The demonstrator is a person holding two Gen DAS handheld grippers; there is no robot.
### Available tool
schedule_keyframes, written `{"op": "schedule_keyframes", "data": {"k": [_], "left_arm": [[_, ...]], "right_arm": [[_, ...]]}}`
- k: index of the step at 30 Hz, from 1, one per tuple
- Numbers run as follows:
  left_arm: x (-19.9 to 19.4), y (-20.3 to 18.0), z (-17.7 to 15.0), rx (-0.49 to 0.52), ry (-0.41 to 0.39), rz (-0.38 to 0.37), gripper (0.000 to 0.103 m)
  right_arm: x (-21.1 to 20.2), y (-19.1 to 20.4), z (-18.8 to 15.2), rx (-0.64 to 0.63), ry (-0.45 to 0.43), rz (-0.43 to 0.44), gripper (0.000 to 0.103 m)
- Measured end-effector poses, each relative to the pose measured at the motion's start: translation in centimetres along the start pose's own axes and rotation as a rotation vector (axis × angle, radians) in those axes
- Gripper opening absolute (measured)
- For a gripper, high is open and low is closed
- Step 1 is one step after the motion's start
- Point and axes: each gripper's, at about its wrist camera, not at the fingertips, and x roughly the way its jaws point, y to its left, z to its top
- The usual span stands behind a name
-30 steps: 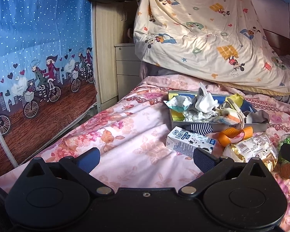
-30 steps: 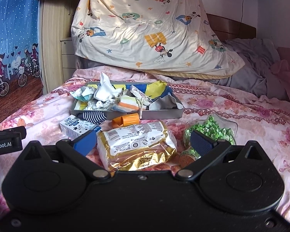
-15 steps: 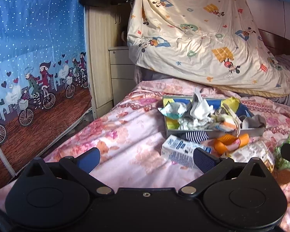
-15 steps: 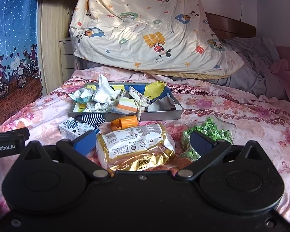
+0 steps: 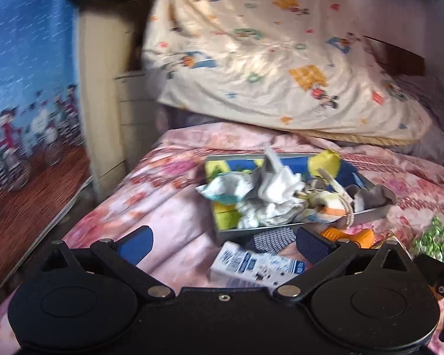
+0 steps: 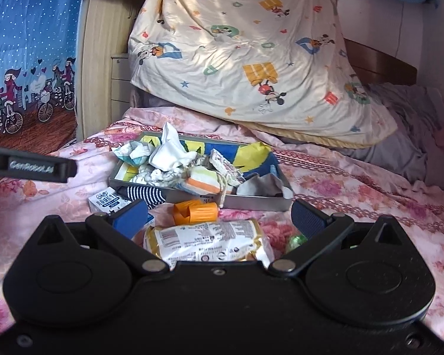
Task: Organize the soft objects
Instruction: 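Lower the left tool to the striped sock while the right tool reaches the orange cylinder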
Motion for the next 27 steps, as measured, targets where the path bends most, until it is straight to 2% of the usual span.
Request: {"op": "schedule_keyframes", "data": {"k": [6, 12, 15, 20, 25, 27], "left_arm": [[4.7, -0.8, -0.4, 0.053, 0.019, -0.117, 0.102], [9.3, -0.3, -0.6, 0.003, 0.056, -0.181, 0.102], [11.0, -0.1, -0.8, -0.032, 0.078, -0.216, 0.097], [13.2, 0.5, -2.1, -0.136, 0.144, -0.247, 0.088], [13.8, 0.8, -2.2, -0.174, 0.129, -0.244, 0.086], [13.8, 0.8, -2.1, -0.177, 0.131, -0.236, 0.081]], "right_arm": [[3.6, 0.4, -0.3, 0.003, -0.004, 0.086, 0.102], [8.2, 0.3, -0.9, 0.013, 0.015, 0.102, 0.102], [10.3, 0.4, -1.5, 0.015, 0.034, 0.099, 0.102], [13.0, 0.4, -2.3, 0.047, 0.069, 0.108, 0.102], [14.8, 0.1, -2.1, 0.097, 0.086, 0.106, 0.101], [15.1, 0.1, -2.0, 0.095, 0.081, 0.108, 0.097]]}}
